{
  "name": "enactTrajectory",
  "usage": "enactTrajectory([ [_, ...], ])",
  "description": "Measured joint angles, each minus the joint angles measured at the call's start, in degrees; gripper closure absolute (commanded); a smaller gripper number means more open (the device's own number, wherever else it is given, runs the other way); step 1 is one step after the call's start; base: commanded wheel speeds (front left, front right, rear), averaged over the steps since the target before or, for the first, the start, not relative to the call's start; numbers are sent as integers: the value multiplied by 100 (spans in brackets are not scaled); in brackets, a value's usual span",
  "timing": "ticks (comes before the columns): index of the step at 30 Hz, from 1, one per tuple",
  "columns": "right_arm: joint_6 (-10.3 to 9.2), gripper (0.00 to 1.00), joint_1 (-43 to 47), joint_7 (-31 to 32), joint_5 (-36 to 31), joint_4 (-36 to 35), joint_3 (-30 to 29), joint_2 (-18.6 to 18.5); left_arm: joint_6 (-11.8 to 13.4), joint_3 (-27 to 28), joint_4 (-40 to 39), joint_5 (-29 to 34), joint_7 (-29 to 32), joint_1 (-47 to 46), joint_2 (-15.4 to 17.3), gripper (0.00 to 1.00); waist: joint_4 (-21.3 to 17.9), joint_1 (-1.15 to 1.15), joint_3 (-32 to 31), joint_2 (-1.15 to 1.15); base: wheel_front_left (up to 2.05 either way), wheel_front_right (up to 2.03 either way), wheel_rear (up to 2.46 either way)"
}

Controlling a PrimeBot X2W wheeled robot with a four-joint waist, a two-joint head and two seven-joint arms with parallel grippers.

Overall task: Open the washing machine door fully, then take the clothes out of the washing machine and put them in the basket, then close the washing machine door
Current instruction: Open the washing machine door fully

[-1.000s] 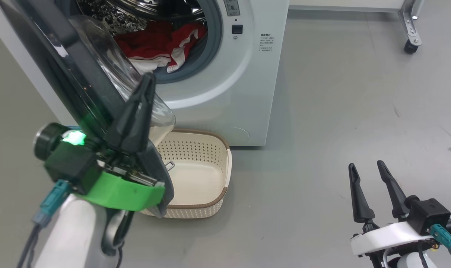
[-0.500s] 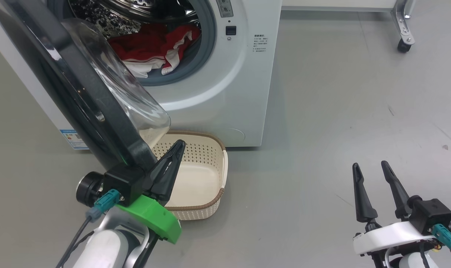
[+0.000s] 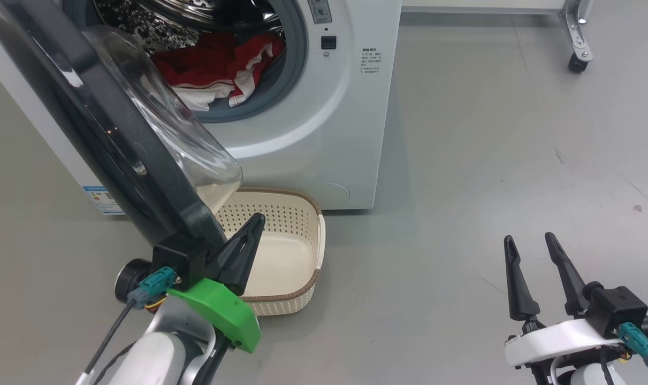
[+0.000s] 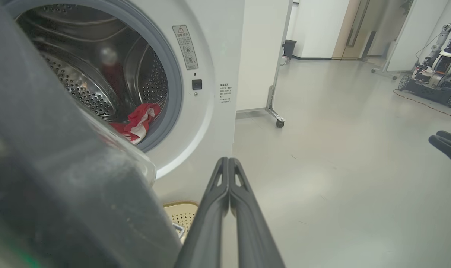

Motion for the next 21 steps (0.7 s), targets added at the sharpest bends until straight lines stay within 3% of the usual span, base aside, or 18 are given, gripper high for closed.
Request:
enactTrajectory([
  [21,53,0,0,0,-62,9,-208,70,89,101,386,-41,53,2,-55,100,169,0,100,0,0,0,0],
])
